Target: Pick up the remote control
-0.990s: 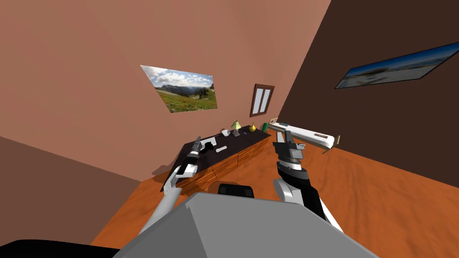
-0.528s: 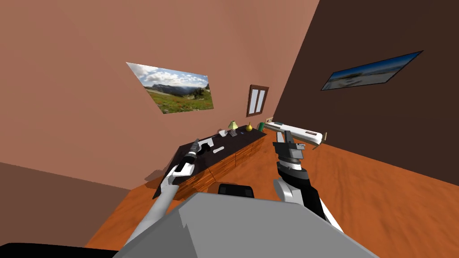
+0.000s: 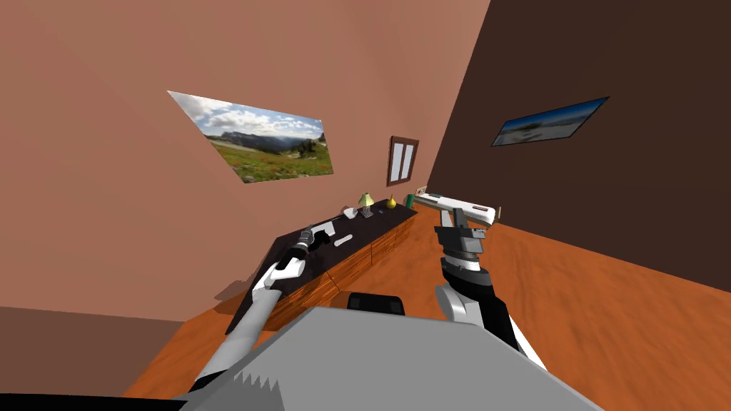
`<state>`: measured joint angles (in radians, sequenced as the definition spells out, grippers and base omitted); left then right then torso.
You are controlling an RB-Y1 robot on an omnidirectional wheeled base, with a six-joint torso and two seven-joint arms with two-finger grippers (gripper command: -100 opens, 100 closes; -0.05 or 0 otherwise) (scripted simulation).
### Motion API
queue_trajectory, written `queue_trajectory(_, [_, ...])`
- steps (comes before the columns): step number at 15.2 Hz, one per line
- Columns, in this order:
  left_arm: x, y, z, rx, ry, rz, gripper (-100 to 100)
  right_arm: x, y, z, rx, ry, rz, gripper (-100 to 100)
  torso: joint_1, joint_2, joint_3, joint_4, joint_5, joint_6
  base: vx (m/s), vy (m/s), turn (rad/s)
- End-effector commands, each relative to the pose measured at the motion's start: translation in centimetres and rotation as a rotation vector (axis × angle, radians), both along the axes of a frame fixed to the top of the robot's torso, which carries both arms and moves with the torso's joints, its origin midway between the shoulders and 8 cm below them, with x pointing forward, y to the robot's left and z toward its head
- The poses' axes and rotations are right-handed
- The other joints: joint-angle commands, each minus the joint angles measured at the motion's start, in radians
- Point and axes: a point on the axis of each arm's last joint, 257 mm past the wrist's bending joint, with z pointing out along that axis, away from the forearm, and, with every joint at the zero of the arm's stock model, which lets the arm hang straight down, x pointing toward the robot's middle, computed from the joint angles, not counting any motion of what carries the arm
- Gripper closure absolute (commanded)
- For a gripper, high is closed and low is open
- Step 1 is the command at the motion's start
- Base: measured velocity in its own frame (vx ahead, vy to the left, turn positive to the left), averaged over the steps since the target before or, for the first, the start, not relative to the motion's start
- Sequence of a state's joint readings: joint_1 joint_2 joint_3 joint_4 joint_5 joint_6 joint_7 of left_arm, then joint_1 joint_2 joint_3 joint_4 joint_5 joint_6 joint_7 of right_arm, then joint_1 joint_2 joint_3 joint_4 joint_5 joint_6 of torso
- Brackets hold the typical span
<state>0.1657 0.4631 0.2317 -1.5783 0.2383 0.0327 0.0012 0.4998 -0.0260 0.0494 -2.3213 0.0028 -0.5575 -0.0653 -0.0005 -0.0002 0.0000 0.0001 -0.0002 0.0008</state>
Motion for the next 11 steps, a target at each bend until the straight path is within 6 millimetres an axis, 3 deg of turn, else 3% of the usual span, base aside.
queue_trajectory(1, [0.2,1.7,-1.2,-0.012,0.041,0.03,-100,0.0,0.0,0.0,0.0,0.0,0.0,0,0.0,0.0,0.0,0.0,0.0,0.0,0.016,-0.031,-0.221])
queue_trajectory(2, [-0.2,2.2,-2.3,-0.018,0.061,0.041,-100,0.0,0.0,0.0,0.0,0.0,0.0,0,0.0,0.0,0.0,0.0,0.0,0.0,0.015,-0.021,-0.078])
queue_trajectory(4, [-0.3,2.3,-2.6,-0.019,0.068,0.045,-100,0.0,0.0,0.0,0.0,0.0,0.0,0,0.0,0.0,0.0,0.0,0.0,-0.001,0.005,-0.008,0.023])
queue_trajectory(5, [-0.1,4.2,-2.7,-0.033,0.099,0.077,-100,0.0,0.0,0.0,0.0,0.0,0.0,0,0.001,0.0,0.0,0.0,0.0,-0.001,0.009,-0.02,-0.16])
queue_trajectory(8, [-0.9,5.2,-4.8,-0.044,0.138,0.1,-100,0.0,0.0,0.0,0.0,0.0,0.0,0,0.0,0.0,0.0,0.0,0.0,-0.001,0.014,-0.016,-0.122])
queue_trajectory(9, [-0.8,6.9,-4.7,-0.061,0.163,0.13,-100,0.0,0.0,0.0,0.0,0.0,0.0,0,0.001,0.0,0.0,0.0,0.0,-0.001,0.014,-0.022,-0.164])
queue_trajectory(11, [-1.8,7.9,-6.9,-0.074,0.205,0.157,-100,0.0,0.0,0.0,0.0,0.0,0.0,0,0.0,-0.001,0.0,0.0,0.0,0.0,0.018,-0.021,-0.165])
